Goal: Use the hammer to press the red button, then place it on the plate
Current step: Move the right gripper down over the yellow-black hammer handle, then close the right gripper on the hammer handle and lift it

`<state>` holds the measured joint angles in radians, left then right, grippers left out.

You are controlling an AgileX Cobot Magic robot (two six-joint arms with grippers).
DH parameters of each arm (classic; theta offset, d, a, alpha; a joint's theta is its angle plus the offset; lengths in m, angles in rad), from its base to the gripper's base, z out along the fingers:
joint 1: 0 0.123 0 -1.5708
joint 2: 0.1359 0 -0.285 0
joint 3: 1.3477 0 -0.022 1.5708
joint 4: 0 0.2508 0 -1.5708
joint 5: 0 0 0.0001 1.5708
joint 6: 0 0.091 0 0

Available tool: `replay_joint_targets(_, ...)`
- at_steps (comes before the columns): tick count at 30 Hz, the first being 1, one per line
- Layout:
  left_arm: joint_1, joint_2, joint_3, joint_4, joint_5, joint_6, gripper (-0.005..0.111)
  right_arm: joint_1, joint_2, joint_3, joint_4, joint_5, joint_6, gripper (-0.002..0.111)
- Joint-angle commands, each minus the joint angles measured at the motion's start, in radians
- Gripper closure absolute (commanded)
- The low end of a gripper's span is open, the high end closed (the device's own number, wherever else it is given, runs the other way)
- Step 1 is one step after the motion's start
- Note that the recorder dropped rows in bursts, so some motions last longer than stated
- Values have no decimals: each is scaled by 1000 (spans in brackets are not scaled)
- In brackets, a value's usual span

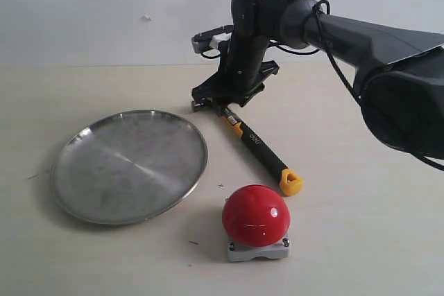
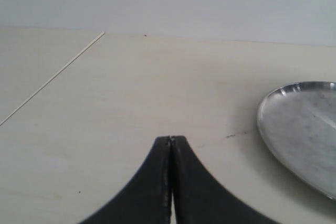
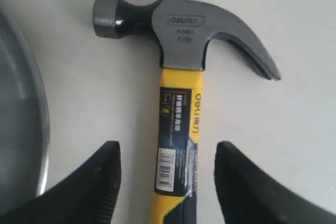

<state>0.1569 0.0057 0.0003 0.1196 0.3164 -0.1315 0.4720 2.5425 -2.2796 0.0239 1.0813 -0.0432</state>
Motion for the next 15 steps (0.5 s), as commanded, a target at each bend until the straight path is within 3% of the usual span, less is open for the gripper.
replay_joint_targets(1,-7,-6,0,-1,-5,0,107,-1,16,-10,-11,-12,-51,53)
replay_joint_targets(15,-7,-6,0,-1,-5,0,107,-1,54,-10,-12,38,-68,53)
